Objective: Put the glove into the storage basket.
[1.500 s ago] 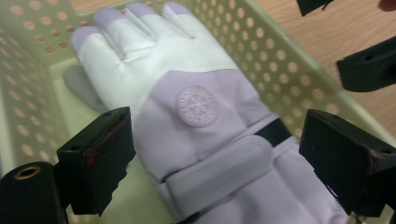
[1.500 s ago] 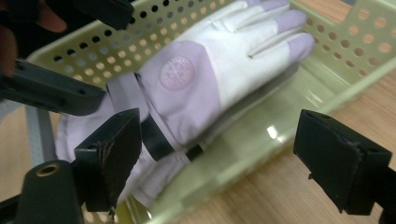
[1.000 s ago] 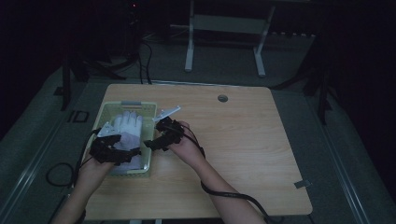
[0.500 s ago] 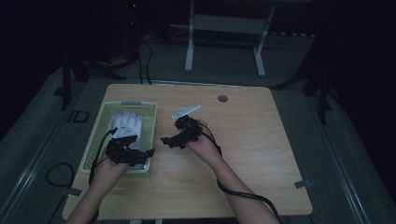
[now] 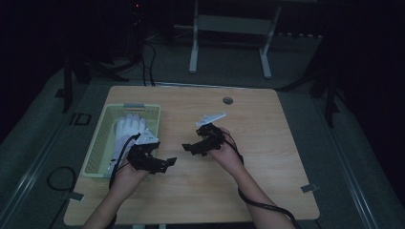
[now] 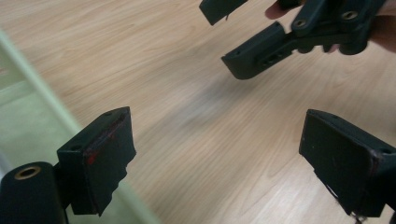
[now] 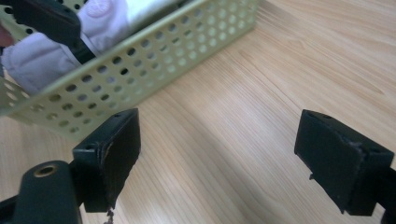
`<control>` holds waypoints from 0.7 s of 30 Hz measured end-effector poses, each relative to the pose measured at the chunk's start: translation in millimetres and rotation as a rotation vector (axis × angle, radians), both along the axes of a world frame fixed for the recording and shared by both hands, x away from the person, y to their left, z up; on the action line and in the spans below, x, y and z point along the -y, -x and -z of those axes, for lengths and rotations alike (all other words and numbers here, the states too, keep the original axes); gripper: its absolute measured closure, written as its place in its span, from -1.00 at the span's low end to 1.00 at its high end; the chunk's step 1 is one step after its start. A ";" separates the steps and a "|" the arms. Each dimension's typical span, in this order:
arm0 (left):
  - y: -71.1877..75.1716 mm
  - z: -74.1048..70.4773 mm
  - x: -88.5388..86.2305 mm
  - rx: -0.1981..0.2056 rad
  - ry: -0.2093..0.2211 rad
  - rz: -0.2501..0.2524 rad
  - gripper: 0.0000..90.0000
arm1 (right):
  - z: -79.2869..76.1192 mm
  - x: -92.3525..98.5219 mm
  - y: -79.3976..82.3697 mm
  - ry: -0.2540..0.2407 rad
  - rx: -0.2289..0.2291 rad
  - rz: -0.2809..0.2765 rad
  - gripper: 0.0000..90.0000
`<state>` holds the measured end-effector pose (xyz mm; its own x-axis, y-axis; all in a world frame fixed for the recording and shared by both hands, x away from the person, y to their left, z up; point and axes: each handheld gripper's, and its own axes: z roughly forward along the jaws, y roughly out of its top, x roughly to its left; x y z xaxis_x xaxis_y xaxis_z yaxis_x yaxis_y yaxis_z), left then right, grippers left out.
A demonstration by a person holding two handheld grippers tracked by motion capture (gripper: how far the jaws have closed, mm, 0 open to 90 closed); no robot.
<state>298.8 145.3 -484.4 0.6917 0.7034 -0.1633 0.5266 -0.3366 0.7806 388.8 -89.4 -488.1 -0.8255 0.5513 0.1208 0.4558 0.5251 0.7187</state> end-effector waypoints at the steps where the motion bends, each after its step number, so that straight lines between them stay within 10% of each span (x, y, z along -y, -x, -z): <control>1: 0.6 0.4 2.6 0.000 -0.004 0.007 -0.76 | 0.4 3.9 0.0 -0.003 0.000 0.003 -0.68; 21: 15.8 28.1 66.1 -0.043 -0.009 0.163 -0.76 | 19.9 60.6 14.2 0.013 0.009 0.044 -0.68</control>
